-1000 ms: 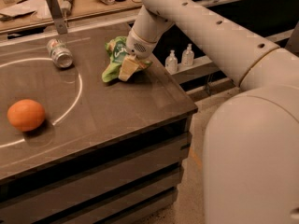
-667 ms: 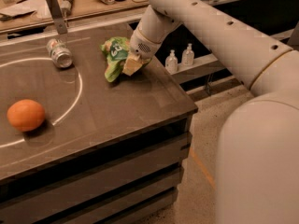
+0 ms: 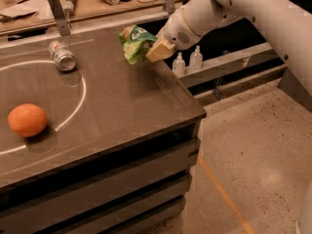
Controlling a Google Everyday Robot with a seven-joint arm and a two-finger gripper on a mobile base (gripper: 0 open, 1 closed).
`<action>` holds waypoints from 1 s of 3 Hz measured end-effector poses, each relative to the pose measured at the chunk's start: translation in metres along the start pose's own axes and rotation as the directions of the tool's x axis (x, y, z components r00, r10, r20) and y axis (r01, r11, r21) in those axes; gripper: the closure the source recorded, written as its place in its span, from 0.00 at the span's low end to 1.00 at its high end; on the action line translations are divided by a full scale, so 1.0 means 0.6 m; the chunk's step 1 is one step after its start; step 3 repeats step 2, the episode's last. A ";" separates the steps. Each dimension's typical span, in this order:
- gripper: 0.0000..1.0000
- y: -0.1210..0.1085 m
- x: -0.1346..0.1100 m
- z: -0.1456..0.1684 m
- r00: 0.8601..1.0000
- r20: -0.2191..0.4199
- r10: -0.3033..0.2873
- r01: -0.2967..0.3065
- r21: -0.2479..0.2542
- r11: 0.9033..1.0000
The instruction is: Pick green rice chip bag
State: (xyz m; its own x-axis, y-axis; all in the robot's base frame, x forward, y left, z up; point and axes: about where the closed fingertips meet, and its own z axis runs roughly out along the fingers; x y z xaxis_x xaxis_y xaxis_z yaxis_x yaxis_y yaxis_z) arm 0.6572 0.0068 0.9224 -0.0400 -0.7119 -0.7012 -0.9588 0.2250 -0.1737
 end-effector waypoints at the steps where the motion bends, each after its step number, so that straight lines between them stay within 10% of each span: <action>1: 1.00 -0.008 -0.001 -0.044 0.997 0.072 0.007 -0.010 0.042 0.999; 3: 1.00 -0.008 -0.001 -0.044 0.997 0.072 0.007 -0.010 0.042 0.999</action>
Offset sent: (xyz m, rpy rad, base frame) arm -0.0022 -0.0146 0.0171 0.0601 -0.0366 -0.0184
